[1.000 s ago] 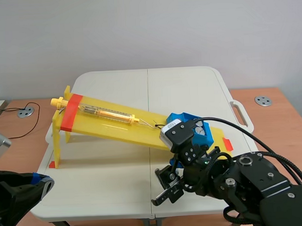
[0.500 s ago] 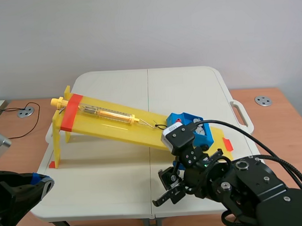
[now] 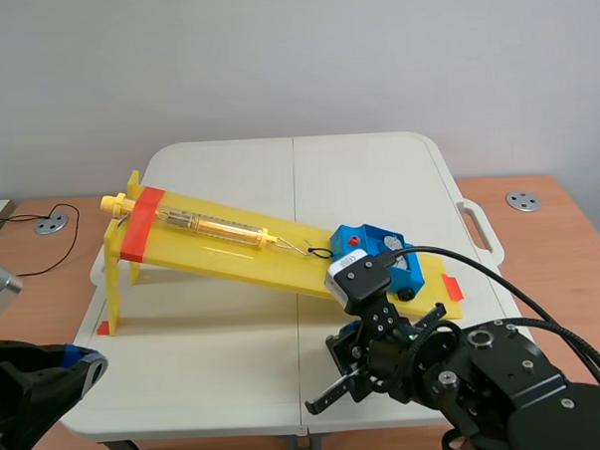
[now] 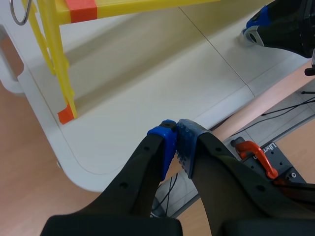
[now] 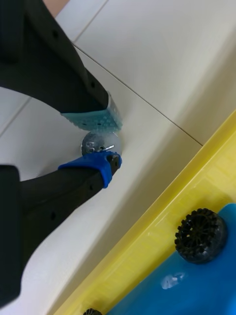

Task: Place the four metal weights on the blue cart on the ramp.

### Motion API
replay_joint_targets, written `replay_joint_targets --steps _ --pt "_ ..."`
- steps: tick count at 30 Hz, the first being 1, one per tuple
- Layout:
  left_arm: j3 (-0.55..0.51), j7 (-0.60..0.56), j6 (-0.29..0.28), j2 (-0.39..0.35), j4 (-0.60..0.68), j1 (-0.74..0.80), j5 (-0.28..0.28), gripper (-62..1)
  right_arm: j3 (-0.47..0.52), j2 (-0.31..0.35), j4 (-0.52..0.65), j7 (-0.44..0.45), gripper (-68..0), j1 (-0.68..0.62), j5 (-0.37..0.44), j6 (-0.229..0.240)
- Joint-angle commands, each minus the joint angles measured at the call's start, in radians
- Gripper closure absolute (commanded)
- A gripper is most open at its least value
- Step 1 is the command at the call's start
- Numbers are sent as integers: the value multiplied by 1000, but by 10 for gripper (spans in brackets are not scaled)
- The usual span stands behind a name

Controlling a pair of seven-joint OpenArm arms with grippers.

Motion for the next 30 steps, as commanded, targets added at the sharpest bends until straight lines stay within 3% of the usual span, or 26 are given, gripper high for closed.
replay_joint_targets --steps 1,4,12,17,22,30 --pt "-19 -81 -25 19 73 -4 -74 -31 3 -8 29 65 -74 77 22 -15" --pt "-19 -81 -25 19 73 -4 -74 -31 3 -2 28 40 -4 77 22 -22" --pt "-19 -82 -25 19 73 -4 -74 -31 4 57 68 24 -7 62 59 -18" --pt "-19 -81 -25 19 73 -4 -74 -31 24 115 207 1 -6 1 126 -13" --pt "-19 -82 -25 19 73 -4 -74 -31 67 161 363 -25 -6 -86 185 20" --pt "-19 -82 -25 19 73 -4 -74 -31 179 178 549 -90 -6 -206 307 75"
